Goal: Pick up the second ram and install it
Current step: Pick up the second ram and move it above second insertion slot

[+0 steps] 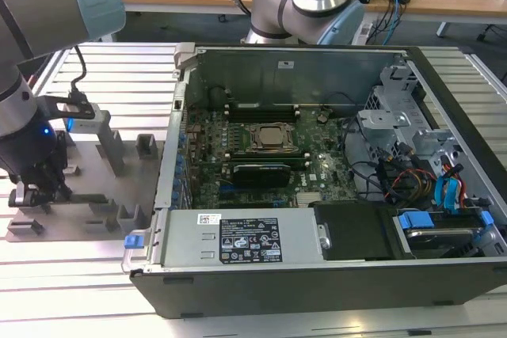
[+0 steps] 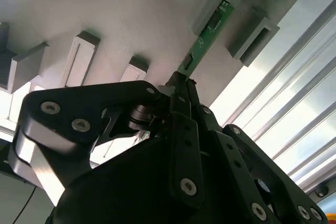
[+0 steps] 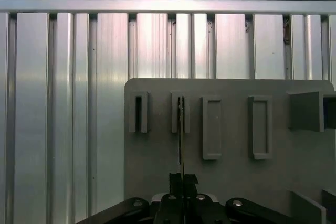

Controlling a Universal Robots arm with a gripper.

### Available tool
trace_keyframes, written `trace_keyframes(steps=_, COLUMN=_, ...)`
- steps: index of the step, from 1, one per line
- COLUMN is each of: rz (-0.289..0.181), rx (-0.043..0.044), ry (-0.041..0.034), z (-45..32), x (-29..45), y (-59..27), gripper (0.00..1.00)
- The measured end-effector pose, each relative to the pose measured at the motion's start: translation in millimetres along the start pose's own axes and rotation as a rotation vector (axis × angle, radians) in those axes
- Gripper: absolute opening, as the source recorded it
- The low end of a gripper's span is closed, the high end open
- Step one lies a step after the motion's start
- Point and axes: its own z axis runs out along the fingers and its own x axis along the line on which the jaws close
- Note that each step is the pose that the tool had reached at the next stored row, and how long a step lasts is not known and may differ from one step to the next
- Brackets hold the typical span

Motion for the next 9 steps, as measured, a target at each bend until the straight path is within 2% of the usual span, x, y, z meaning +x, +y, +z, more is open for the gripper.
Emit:
trace_keyframes(steps=2, rz=0.0, rx=0.0, ry=0.0, z=-9.8, x=-0.2, y=0.4, gripper=0.13)
trace_keyframes(steps=6, rz=0.0, rx=0.0001, ry=0.0, z=-22.3, x=-0.4, y=0.9, gripper=0.13)
trace_keyframes(steps=9, rz=0.0, rx=0.0, ry=0.0, z=-28.6, x=-0.5, y=1.2, gripper=0.13)
